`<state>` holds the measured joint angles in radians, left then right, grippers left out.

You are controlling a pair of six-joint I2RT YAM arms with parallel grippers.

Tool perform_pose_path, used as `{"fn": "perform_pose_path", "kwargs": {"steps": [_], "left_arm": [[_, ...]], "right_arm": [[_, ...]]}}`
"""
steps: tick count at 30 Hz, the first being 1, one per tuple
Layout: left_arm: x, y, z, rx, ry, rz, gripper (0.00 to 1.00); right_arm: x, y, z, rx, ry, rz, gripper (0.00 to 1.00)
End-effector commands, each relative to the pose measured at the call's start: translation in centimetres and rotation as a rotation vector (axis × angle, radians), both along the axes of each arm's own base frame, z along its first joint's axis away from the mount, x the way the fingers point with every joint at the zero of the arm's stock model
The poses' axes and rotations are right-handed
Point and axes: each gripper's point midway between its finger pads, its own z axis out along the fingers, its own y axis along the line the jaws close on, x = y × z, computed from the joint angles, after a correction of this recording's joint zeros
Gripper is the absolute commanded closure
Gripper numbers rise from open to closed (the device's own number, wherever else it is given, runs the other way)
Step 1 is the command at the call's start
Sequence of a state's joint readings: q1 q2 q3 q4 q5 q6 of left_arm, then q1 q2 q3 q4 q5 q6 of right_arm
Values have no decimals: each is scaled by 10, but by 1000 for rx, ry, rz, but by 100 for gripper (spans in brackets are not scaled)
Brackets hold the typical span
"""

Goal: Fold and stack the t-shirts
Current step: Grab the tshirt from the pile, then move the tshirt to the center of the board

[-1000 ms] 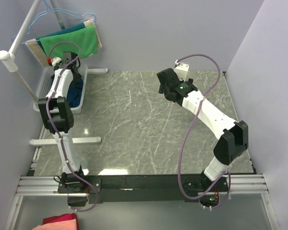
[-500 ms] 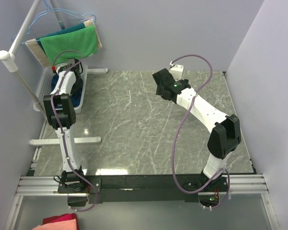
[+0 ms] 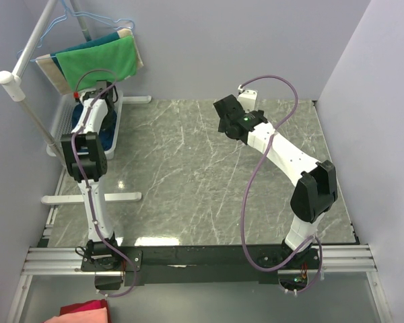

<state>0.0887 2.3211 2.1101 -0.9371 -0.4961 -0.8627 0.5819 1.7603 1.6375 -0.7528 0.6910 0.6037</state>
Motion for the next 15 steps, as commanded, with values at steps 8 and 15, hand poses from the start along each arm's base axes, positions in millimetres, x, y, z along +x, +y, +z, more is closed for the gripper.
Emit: {"fn": "perform_pose_path", "kwargs": {"steps": [8,15], "left_arm": [[-21,-90,215,210,-380,-124,99],[-55,-163,291,367,-512,-285,99]], "right_arm": [[-4,5,5,81,-18,2,3],[-17,-4,9,138,-33,-33,3]]}}
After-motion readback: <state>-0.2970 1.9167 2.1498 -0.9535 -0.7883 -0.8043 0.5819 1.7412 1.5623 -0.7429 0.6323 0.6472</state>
